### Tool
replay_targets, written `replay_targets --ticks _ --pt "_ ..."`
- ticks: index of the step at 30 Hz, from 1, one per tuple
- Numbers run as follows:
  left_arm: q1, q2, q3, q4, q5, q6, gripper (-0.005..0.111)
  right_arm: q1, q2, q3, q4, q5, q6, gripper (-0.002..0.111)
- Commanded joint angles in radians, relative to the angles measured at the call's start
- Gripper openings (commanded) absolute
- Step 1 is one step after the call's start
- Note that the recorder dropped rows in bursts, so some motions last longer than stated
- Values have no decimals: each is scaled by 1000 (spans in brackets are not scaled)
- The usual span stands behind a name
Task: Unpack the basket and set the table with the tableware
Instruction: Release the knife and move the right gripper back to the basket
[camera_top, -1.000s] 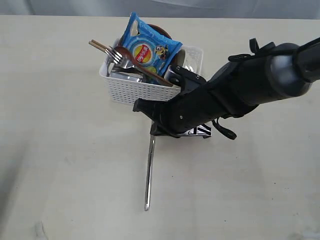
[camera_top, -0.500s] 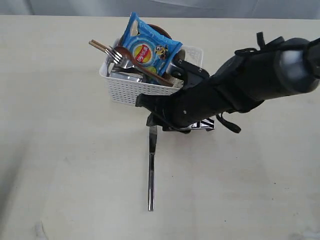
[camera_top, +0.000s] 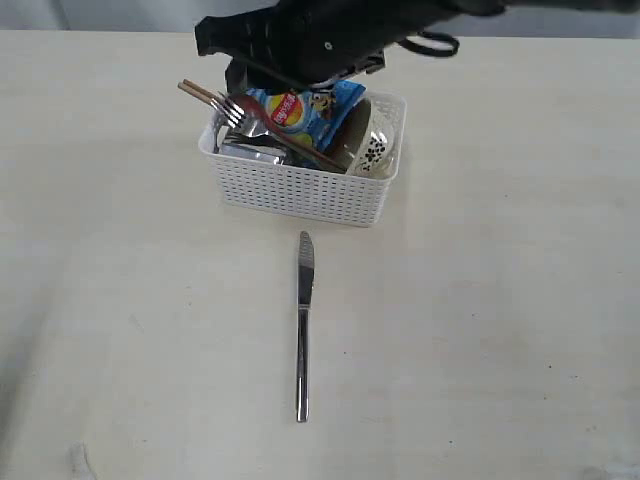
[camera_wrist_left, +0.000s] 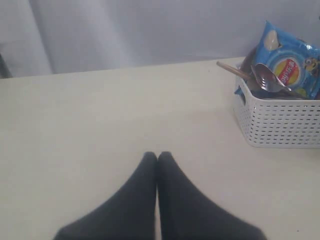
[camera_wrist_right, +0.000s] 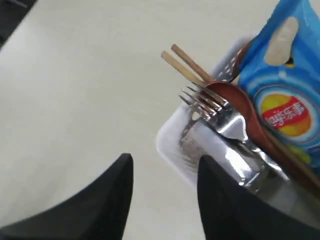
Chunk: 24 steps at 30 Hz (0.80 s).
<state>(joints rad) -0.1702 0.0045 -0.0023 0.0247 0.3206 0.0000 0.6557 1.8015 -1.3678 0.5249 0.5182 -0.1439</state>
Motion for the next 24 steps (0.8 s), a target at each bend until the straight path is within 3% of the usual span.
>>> replay_targets --ticks 1,6,24 --pt "-3 -5 2 -4 -1 0 0 2 151 -222 -370 284 175 41" --pt "-3 -5 2 -4 -1 0 0 9 286 -384 -446 440 144 41" --pt "-3 -5 2 -4 -1 0 0 38 395 -393 -535 321 97 39"
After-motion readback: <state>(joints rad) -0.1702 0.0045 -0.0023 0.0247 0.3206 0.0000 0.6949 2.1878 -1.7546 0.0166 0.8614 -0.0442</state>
